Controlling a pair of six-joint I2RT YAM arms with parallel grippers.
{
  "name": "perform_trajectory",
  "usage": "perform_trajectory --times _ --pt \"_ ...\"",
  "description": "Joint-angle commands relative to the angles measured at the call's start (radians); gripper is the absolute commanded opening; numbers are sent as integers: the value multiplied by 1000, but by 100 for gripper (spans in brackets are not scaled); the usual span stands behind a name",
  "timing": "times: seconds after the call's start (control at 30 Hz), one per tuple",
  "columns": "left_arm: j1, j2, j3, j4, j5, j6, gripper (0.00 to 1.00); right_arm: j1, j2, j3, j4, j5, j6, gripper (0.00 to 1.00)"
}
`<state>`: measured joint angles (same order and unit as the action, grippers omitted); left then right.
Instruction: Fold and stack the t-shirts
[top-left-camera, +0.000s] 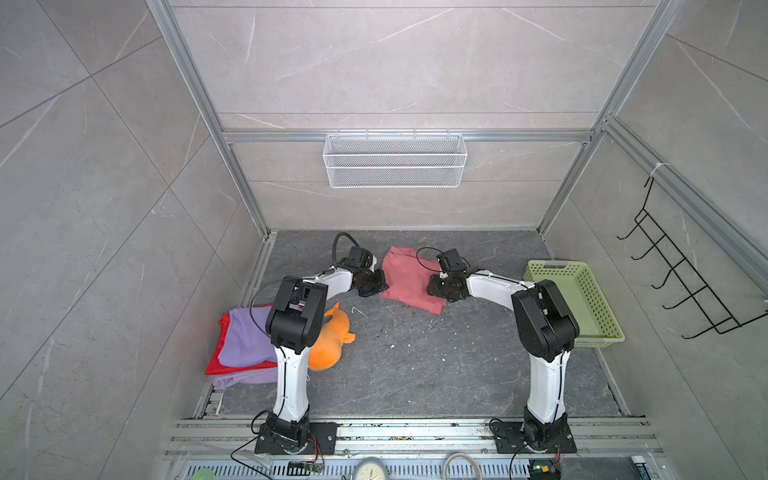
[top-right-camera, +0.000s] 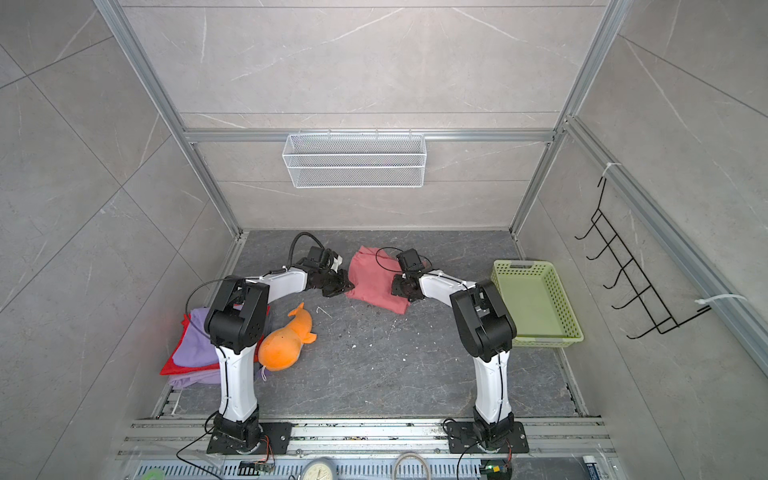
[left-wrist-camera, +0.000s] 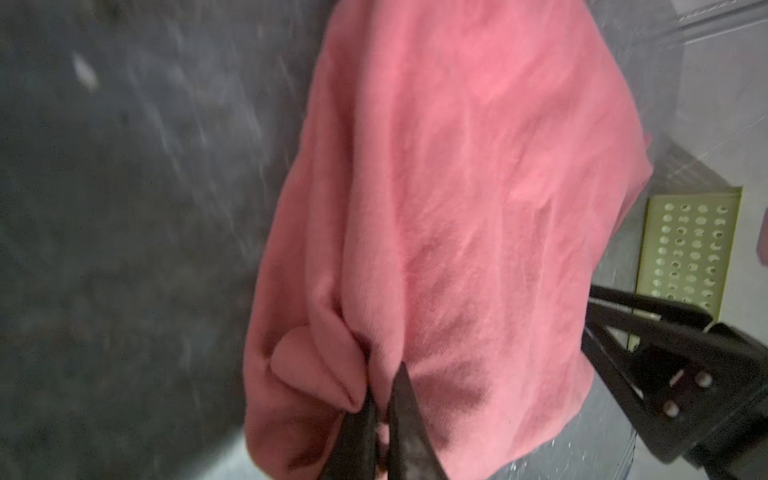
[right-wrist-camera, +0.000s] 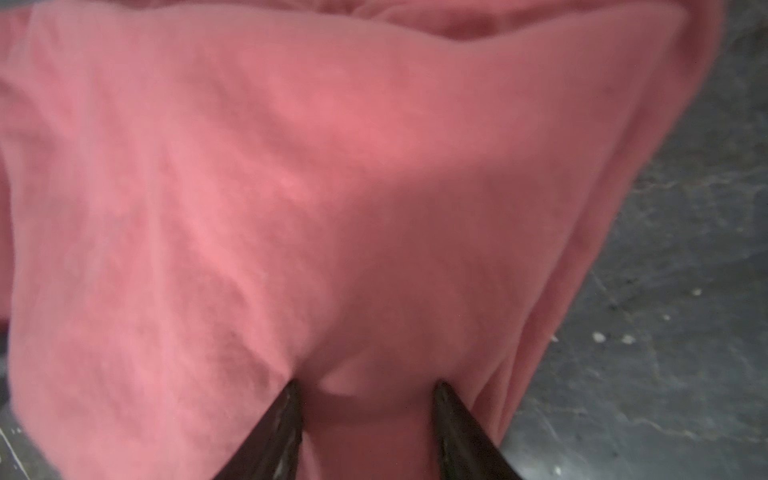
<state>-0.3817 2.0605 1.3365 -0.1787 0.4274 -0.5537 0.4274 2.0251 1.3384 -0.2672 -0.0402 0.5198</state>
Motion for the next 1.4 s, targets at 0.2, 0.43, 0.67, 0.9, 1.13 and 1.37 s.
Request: perform_trajectory --times 0.2,0.43,0.67,0.9,1.13,1.37 --pt "-177 -286 -370 -57 42 -251 9 2 -246 -319 -104 -76 -61 52" --pt "-217 -459 -268 -248 -121 -92 48 1 -487 -377 -95 58 -93 64" --pt "-146 -338 -76 -329 -229 35 48 -21 -411 -218 -88 158 -117 69" --pt "-138 -228 -16 -313 -302 73 44 -26 -264 -112 -74 128 -121 68" --pt "-131 -161 20 -244 -253 72 43 -29 -213 -99 -73 163 -116 69" --pt "-128 -120 36 -214 -218 68 38 -30 -150 -101 -42 160 -106 67"
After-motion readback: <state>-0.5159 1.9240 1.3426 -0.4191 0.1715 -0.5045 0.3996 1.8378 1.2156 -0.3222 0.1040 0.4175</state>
